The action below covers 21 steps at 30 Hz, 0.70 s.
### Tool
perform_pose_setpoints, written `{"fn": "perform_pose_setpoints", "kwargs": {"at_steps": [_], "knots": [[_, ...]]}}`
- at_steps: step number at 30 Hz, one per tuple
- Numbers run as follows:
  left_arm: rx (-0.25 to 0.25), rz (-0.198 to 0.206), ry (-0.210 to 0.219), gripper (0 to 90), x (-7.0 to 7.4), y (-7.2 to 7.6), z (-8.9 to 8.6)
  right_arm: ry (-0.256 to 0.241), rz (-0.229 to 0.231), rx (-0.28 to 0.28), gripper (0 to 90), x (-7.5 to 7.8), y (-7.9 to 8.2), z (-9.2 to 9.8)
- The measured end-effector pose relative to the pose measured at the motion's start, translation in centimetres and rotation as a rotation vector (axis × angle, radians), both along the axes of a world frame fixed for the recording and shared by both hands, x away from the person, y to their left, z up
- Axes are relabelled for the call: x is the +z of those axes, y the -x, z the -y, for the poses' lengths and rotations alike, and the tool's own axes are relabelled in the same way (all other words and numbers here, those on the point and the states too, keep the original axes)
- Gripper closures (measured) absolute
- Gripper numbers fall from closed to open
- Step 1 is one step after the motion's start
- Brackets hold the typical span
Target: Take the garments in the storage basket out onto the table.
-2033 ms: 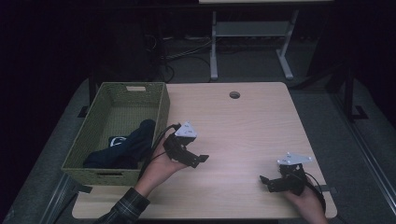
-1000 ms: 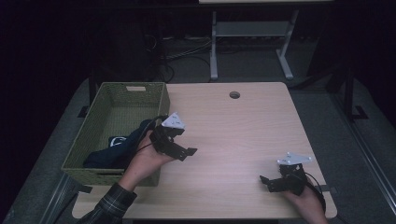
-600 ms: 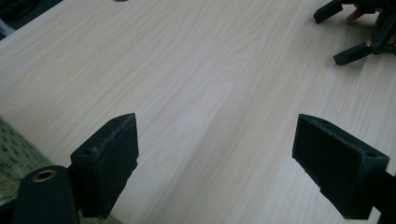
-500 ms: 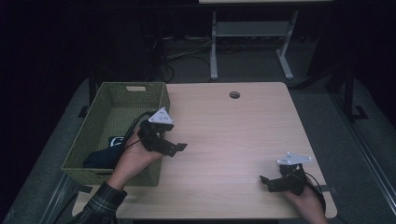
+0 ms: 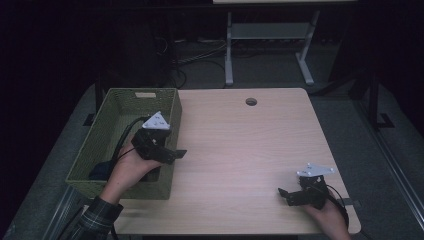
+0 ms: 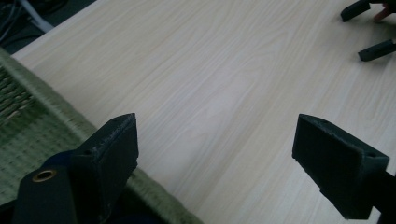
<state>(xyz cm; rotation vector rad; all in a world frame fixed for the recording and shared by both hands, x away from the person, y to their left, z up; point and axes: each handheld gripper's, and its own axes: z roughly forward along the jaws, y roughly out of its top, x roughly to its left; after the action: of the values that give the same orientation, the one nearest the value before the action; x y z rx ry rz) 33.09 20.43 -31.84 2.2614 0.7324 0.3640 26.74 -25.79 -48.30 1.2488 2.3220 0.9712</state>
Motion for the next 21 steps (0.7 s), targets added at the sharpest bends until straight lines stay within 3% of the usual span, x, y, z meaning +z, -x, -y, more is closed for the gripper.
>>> {"fn": "perform_pose_setpoints", "kwargs": {"at_steps": [21], "knots": [[0.12, 0.02, -0.027, 14.0, 0.8, 0.4, -5.7, 0.0, -0.001, -0.002, 0.4, 0.0, 0.0, 0.0]]}}
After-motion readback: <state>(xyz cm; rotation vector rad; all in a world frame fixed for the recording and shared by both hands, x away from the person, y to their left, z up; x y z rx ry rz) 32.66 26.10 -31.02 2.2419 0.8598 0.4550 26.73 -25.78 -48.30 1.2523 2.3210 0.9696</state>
